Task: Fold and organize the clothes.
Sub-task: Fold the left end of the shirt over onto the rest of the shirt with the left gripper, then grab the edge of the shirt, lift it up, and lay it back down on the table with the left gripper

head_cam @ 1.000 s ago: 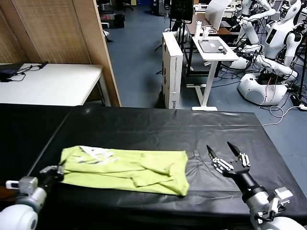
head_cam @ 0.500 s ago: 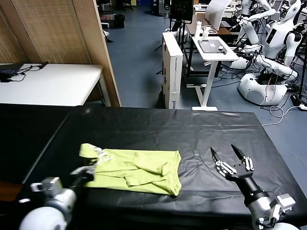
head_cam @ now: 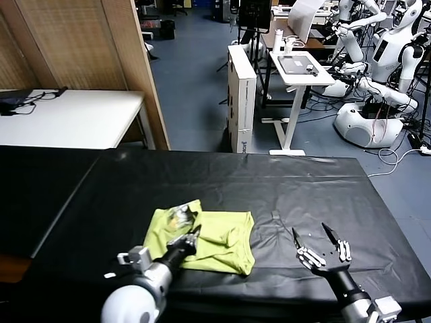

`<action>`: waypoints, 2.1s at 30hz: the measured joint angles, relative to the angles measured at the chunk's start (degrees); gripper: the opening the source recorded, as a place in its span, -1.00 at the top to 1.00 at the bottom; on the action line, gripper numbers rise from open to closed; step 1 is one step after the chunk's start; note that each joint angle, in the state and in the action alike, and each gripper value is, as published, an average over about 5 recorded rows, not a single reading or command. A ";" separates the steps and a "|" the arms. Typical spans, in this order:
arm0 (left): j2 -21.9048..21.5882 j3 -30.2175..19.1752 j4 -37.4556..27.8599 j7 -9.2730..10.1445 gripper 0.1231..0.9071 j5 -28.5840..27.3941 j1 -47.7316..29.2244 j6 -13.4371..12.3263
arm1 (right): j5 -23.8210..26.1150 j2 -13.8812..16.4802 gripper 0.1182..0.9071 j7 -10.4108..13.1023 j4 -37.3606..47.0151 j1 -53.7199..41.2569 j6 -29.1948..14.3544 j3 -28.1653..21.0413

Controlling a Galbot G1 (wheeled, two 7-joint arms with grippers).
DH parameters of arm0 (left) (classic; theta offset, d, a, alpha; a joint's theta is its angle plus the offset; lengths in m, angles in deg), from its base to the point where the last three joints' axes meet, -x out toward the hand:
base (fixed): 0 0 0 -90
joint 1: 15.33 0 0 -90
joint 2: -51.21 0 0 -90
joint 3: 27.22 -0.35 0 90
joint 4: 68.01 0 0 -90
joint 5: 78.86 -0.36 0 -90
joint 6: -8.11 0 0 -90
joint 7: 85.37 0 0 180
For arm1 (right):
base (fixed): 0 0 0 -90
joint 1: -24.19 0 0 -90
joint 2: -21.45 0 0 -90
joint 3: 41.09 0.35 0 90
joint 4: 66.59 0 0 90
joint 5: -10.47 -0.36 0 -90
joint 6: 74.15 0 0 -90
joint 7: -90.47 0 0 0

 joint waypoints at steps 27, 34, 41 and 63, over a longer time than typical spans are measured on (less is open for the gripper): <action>5.26 -3.37 -7.23 0.27 0.09 -4.51 -2.59 -1.57 | 2.30 -0.96 -1.00 -0.08 1.70 0.09 -0.08 -1.42; 5.92 -3.66 -4.52 0.42 -0.88 -5.76 -0.46 -1.18 | 3.53 -0.84 -1.00 -0.52 2.42 -0.19 -0.21 -2.50; 5.13 -1.26 2.07 -0.13 -1.00 -5.66 2.26 -1.83 | 2.96 1.89 -1.00 -1.96 2.94 -1.35 0.15 -3.81; 3.79 10.42 6.02 -0.25 -1.00 -11.20 6.83 -5.42 | 17.73 16.53 -1.00 -8.13 8.86 -19.31 2.46 -25.42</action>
